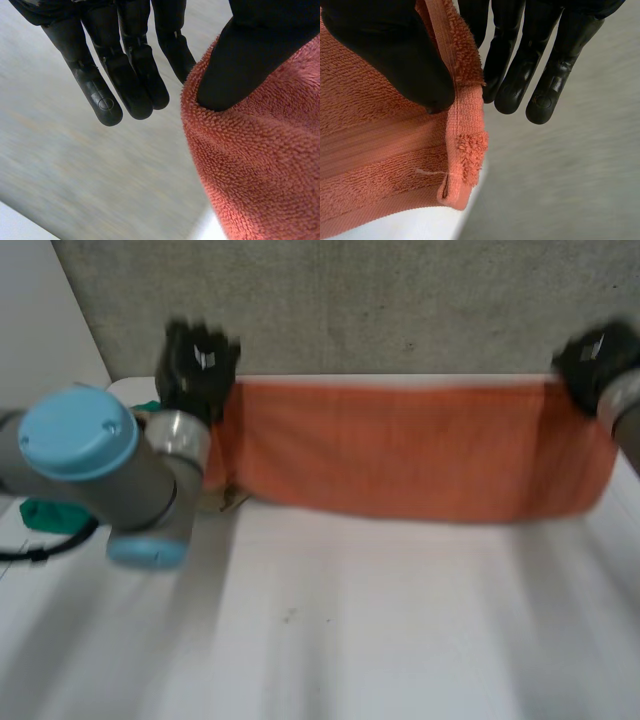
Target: Fold the laundry.
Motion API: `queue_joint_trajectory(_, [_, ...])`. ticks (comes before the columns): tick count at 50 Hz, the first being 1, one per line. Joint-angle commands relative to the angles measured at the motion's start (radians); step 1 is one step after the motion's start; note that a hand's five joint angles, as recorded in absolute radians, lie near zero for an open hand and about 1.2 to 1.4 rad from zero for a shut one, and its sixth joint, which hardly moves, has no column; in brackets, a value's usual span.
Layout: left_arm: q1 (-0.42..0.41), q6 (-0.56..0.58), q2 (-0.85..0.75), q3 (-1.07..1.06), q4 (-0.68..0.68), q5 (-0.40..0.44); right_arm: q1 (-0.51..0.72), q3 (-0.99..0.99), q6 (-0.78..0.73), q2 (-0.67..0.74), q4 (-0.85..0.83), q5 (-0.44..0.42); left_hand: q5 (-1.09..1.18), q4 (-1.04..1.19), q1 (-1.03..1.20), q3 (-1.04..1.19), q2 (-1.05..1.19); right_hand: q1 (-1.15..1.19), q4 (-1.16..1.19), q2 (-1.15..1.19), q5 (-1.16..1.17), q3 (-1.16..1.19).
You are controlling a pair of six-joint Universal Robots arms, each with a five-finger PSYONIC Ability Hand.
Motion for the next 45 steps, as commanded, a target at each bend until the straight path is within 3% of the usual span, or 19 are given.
queue_joint_trajectory(1, [0.007,0.020,0.011,0.206,0.234,-0.008,0.007,-0.184,0.094,-0.007,-0.239,0.001,0.258,0.193,0.251,0.200,0.196,0.405,0.206,0.222,0.231,0.213])
queue_joint_trajectory(9, [-0.003,0.018,0.067,0.091,0.283,-0.010,0.007,-0.085,0.179,-0.074,-0.360,-0.019,0.258,0.193,0.251,0.200,0.196,0.405,0.206,0.222,0.231,0.213])
queue_joint_trajectory(19, [-0.026,0.020,0.112,-0.380,0.280,-0.002,-0.006,0.433,0.181,-0.167,-0.313,-0.198,0.258,0.193,0.251,0.200,0.196,0.405,0.206,0.222,0.231,0.213])
queue_joint_trajectory(24, [-0.034,0.018,0.101,-0.538,0.269,-0.008,-0.013,0.598,0.166,-0.163,-0.307,-0.234,0.258,0.193,0.251,0.200,0.196,0.405,0.206,0.222,0.231,0.213])
queue_joint_trajectory(31, [-0.048,0.025,0.126,-0.639,0.142,-0.022,-0.119,0.689,0.129,-0.163,-0.305,-0.241,-0.296,-0.361,-0.303,-0.354,-0.358,0.405,0.206,0.222,0.231,0.213])
queue_joint_trajectory(38, [-0.054,0.008,0.258,-0.584,-0.131,-0.019,-0.142,0.716,0.065,-0.167,-0.304,-0.238,-0.836,-0.901,-0.843,-0.894,-0.898,0.405,0.206,0.222,0.231,0.213])
queue_joint_trajectory(45, [-0.008,-0.072,0.290,-0.445,-0.277,-0.005,-0.173,0.735,0.065,-0.167,-0.304,-0.244,-0.875,-0.940,-0.882,-0.933,-0.937,0.405,0.206,0.222,0.231,0.213])
